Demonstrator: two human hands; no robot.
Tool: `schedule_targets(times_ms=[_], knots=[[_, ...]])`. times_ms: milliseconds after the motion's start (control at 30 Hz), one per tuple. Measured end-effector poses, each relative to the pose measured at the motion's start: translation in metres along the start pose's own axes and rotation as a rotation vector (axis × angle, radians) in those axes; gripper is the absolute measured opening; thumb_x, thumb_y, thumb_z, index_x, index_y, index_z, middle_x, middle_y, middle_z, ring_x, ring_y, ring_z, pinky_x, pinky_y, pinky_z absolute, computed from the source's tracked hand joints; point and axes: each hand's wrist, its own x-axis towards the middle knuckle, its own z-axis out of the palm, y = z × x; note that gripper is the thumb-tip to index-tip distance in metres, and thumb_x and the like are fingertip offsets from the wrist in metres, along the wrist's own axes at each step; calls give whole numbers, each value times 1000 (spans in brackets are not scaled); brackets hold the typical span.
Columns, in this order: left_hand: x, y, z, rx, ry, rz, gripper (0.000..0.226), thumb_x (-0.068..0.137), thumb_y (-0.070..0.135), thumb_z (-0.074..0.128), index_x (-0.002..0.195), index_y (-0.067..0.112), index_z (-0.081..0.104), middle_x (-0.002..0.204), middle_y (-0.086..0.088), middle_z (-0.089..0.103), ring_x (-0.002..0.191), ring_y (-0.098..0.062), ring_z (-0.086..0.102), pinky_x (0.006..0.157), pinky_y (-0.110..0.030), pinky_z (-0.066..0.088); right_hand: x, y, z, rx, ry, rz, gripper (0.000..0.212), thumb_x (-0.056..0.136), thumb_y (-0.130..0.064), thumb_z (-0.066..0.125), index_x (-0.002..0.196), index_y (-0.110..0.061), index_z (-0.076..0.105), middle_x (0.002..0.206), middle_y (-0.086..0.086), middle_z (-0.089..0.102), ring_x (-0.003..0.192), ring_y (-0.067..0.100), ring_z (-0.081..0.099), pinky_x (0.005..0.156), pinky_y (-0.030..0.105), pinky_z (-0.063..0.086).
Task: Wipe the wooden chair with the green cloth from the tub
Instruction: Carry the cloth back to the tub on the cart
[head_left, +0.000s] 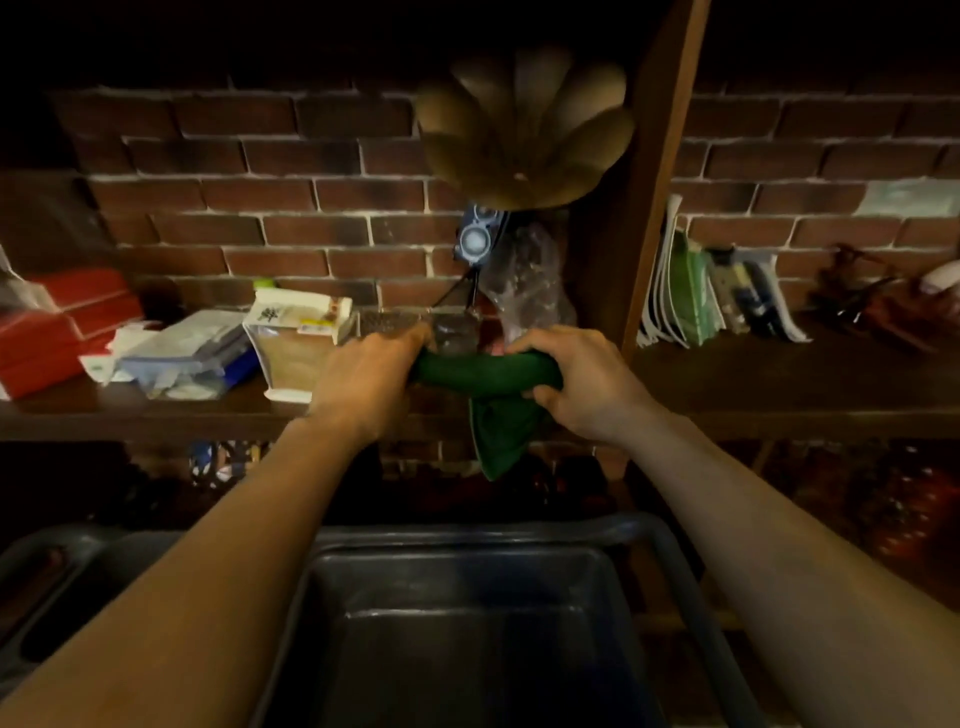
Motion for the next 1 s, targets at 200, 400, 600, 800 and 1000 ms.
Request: schedule_targets(times_ms=[200,400,600,800,1000], knots=[[-27,4,81,-61,-175,-14,40,86,25,63,121,29,45,108,-13,66,97,-42,62,77,-44,47,-31,39,66,49,-145,80,45,78,-8,79,114,-31,66,111,-8,63,103,13,56,88,34,46],[-76,10,173,-111,-358,-75,35,89,28,61,121,34,47,115,-7,67,102,-38,64,81,-45,49,-82,68,151,128,-322,229,43,80,-12,80,114,-33,65,111,-4,64,100,17,62,87,42,54],[-148,22,254,-148,-519,-125,30,90,26,59,119,33,53,120,-4,66,106,-32,64,86,-42,48,-151,87,224,169,-503,348,38,78,-15,80,109,-32,65,113,-3,68,106,21,64,90,42,53],[-205,39,305,-140,-763,-125,45,88,28,62,130,37,48,125,-3,65,110,-30,63,89,-38,46,-212,98,272,197,-658,456,44,76,-16,80,114,-35,65,120,-4,67,112,19,63,95,38,52],[-237,52,325,-151,-917,-89,46,88,24,61,129,35,45,124,-3,65,112,-32,64,90,-40,48,-250,95,300,130,-826,477,48,80,-13,72,123,-33,61,126,1,61,114,27,62,94,39,52]])
